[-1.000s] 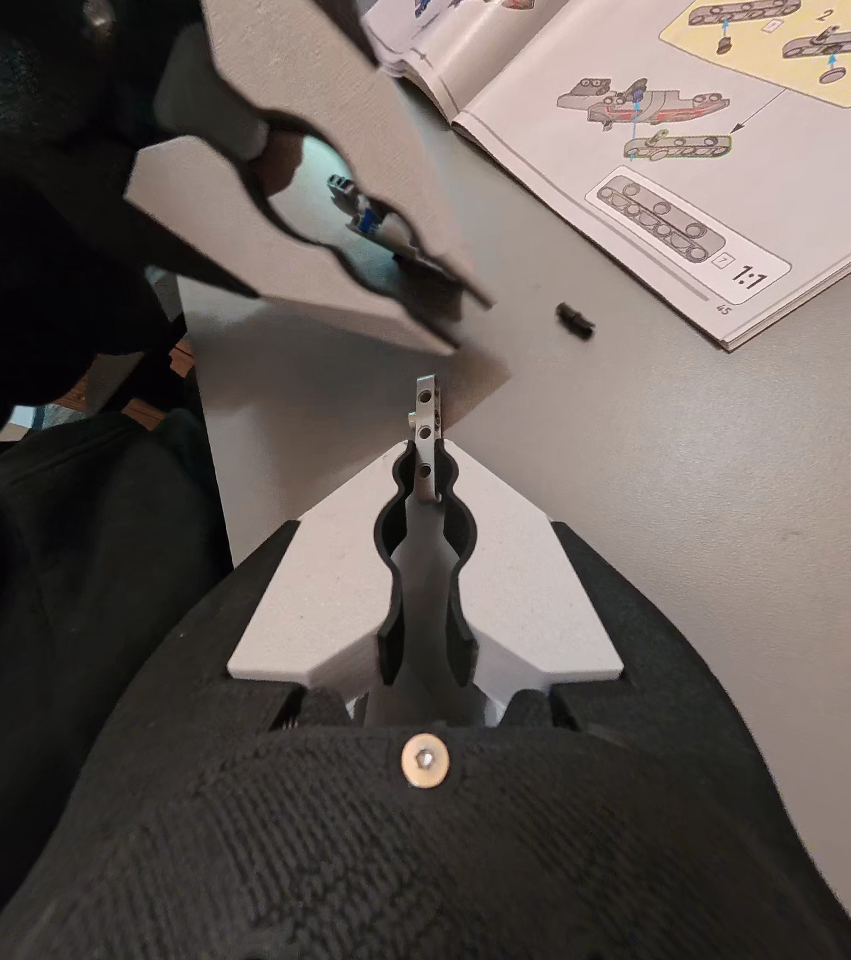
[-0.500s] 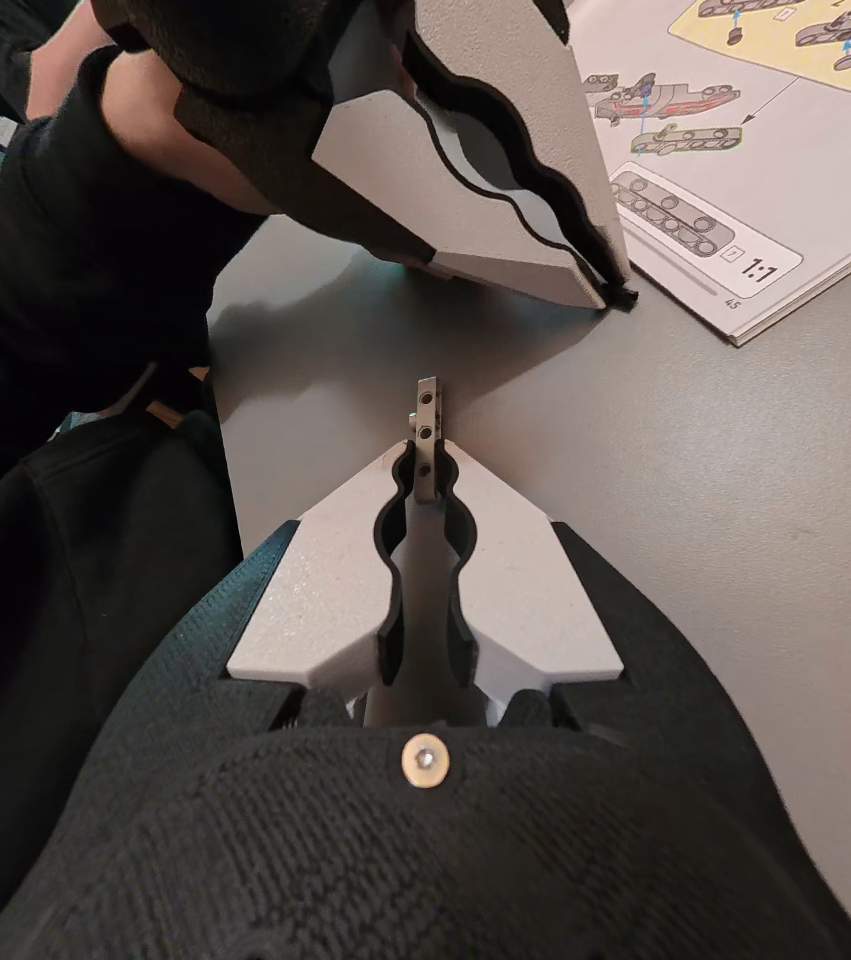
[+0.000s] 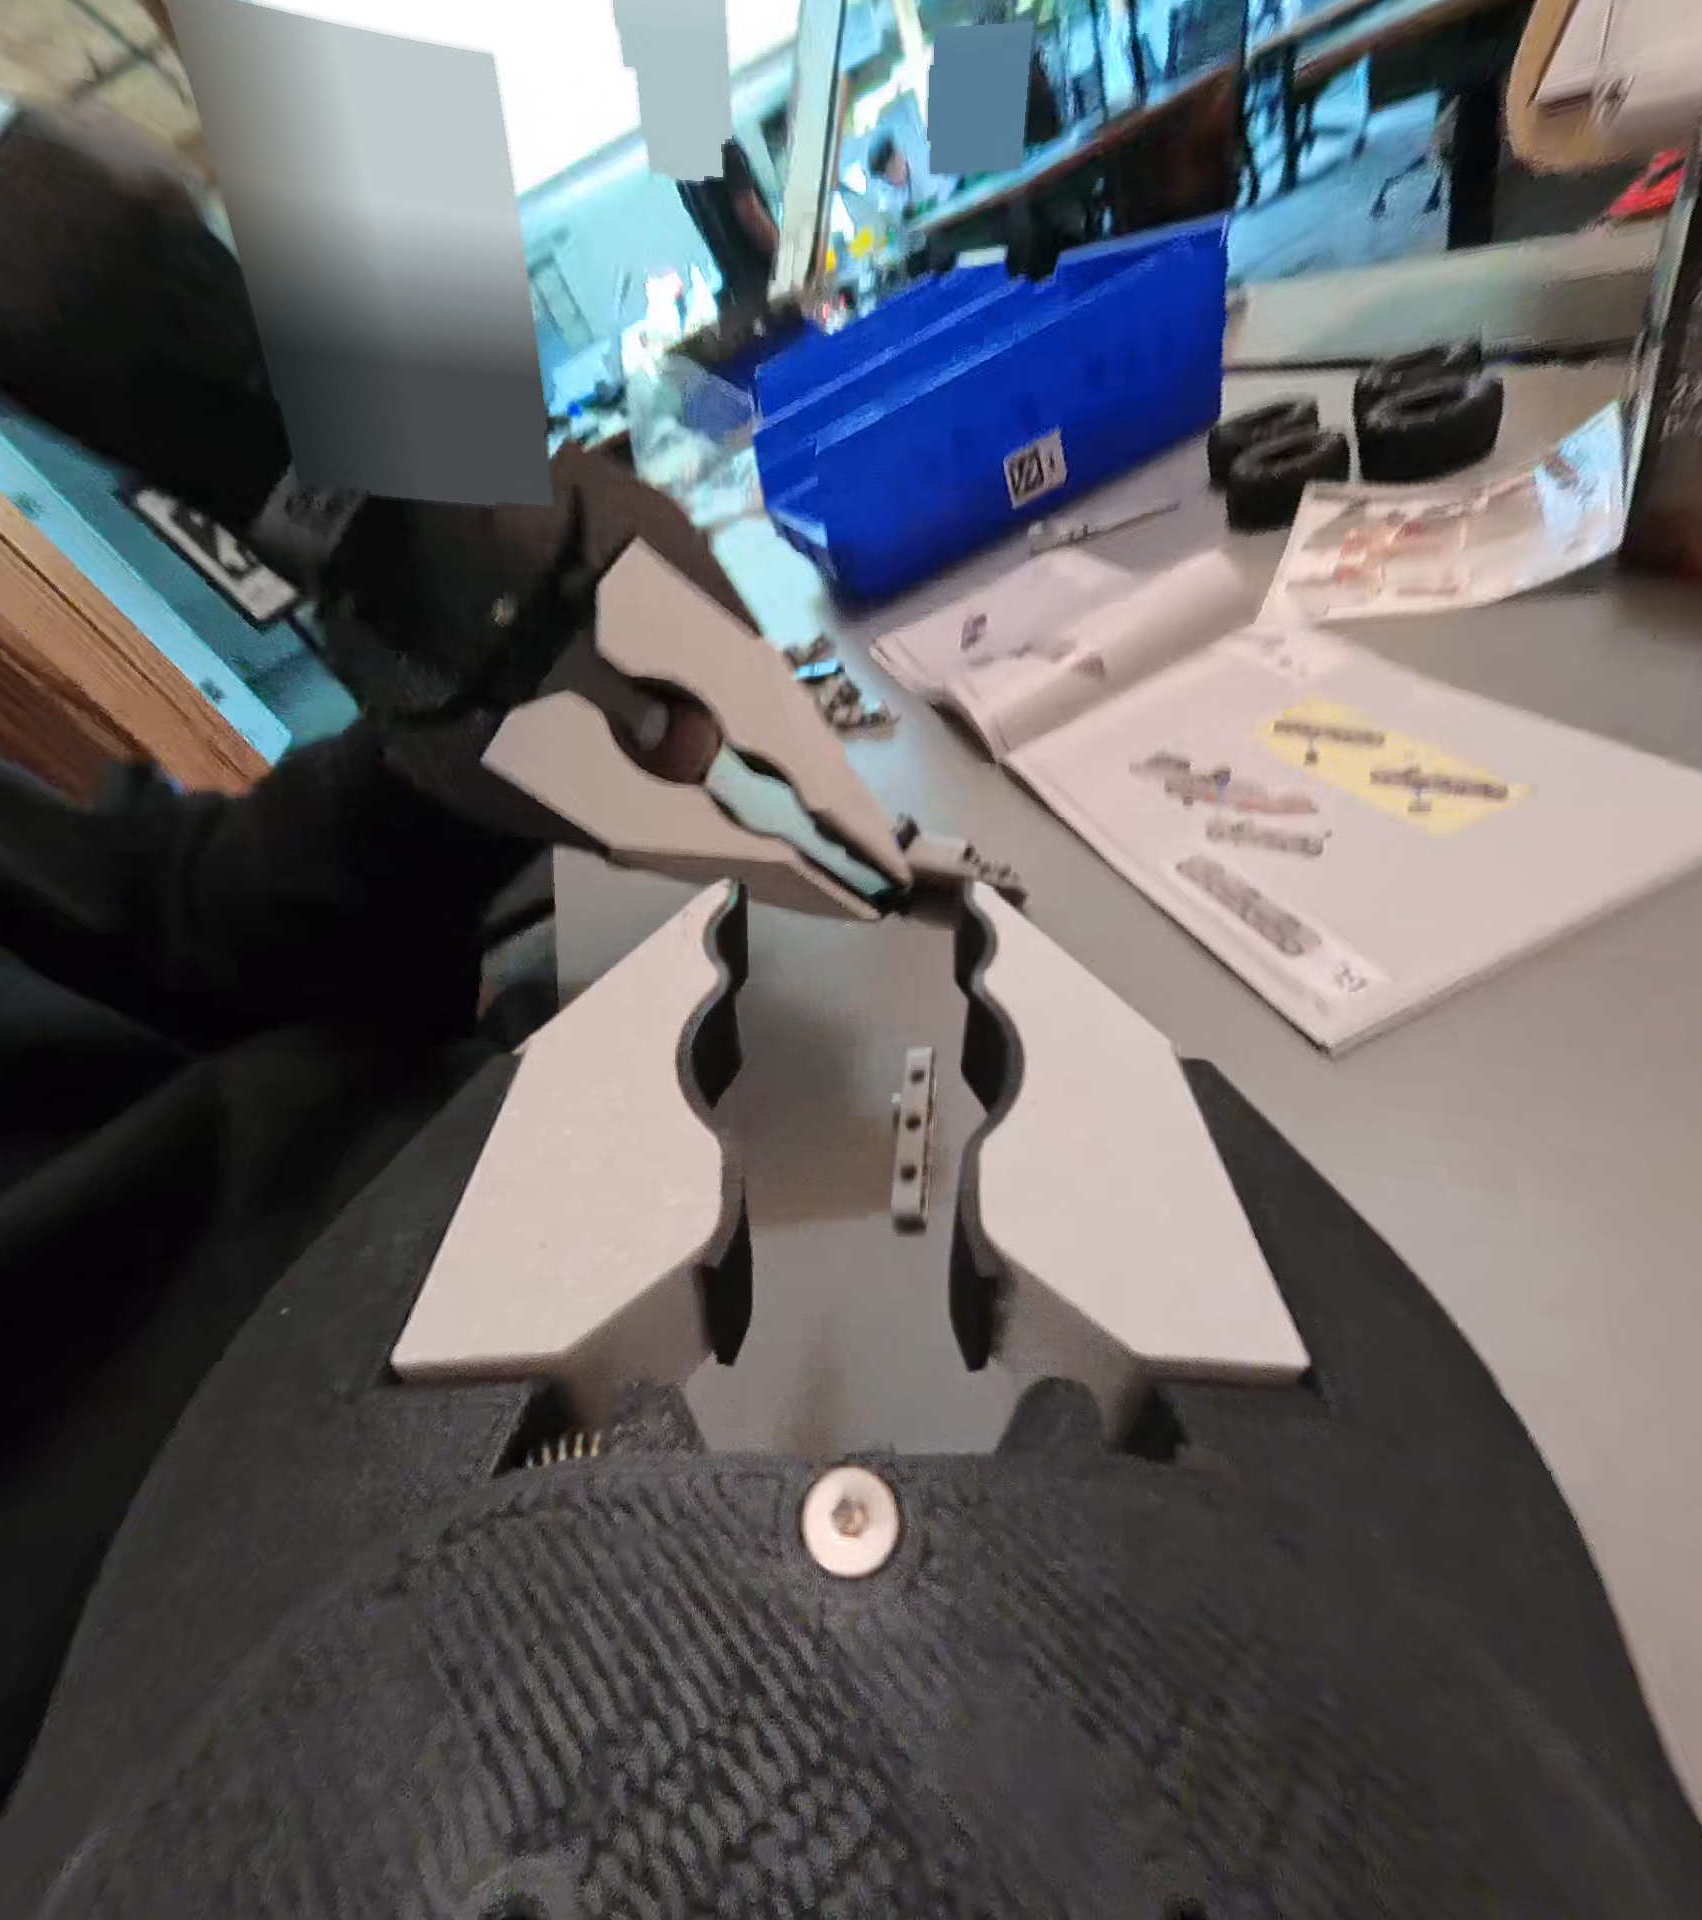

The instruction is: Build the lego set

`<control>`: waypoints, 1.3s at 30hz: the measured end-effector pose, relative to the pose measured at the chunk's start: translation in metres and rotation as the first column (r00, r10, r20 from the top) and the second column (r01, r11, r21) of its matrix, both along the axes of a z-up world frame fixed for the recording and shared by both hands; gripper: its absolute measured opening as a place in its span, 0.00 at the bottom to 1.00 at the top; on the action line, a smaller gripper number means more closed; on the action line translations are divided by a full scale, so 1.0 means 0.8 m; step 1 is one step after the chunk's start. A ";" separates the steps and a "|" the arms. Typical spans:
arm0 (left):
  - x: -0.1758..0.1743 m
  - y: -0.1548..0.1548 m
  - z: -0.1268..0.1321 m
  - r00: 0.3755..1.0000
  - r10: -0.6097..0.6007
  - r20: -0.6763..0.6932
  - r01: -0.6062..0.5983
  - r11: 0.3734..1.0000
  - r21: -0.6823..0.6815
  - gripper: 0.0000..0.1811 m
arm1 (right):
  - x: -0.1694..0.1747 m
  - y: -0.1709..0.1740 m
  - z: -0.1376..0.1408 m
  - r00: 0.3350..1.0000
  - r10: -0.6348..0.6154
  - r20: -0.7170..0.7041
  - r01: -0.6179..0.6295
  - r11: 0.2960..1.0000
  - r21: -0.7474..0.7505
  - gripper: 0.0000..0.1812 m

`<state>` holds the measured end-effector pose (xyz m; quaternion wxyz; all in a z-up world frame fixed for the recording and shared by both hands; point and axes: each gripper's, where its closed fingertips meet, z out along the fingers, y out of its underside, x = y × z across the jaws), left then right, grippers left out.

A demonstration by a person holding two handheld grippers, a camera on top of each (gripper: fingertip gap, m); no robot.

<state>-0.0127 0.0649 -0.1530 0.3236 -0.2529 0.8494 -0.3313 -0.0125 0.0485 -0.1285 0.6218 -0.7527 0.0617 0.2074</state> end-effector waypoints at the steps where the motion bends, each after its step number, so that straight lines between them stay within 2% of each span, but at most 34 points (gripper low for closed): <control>1: -0.003 0.006 0.007 0.998 0.017 0.059 -0.019 1.000 0.022 0.01 | 0.003 0.005 0.004 1.000 -0.022 -0.001 0.022 1.000 0.017 0.22; 6: -0.023 0.034 0.038 0.940 0.075 0.332 -0.124 0.984 0.129 0.01 | -0.030 0.033 0.029 0.997 0.058 -0.054 -0.052 0.993 0.110 0.27; 12: -0.049 0.044 0.053 0.894 0.047 0.445 -0.188 0.942 0.277 0.01 | -0.077 0.054 0.046 0.974 0.197 -0.109 -0.179 0.971 0.157 0.17; 15: -0.057 0.044 0.060 0.884 0.045 0.464 -0.191 0.943 0.273 0.01 | -0.090 0.056 0.050 0.960 0.256 -0.110 -0.234 0.956 0.177 0.03; 17: -0.061 0.045 0.063 0.879 0.044 0.475 -0.187 0.948 0.257 0.01 | -0.091 0.057 0.050 0.958 0.261 -0.114 -0.239 0.955 0.177 0.00; 20: -0.063 0.048 0.065 0.876 0.052 0.479 -0.191 0.950 0.247 0.01 | -0.089 0.056 0.050 0.958 0.256 -0.130 -0.232 0.956 0.178 0.02; 24: -0.062 0.047 0.066 0.874 0.040 0.484 -0.180 0.952 0.247 0.01 | -0.082 0.048 0.044 0.950 0.266 -0.162 -0.240 0.957 0.164 0.13; 28: -0.053 0.035 0.062 0.871 0.015 0.491 -0.151 0.959 0.239 0.01 | -0.076 0.038 0.046 0.936 0.292 -0.195 -0.252 0.946 0.204 0.07; 32: -0.046 0.022 0.055 0.875 -0.025 0.484 -0.114 0.960 0.254 0.01 | -0.066 0.038 0.035 0.945 0.262 -0.197 -0.230 0.958 0.170 0.09; 39: -0.040 0.018 0.045 0.884 -0.045 0.465 -0.094 0.957 0.273 0.01 | -0.055 0.037 0.026 0.940 0.244 -0.237 -0.208 0.964 0.166 0.08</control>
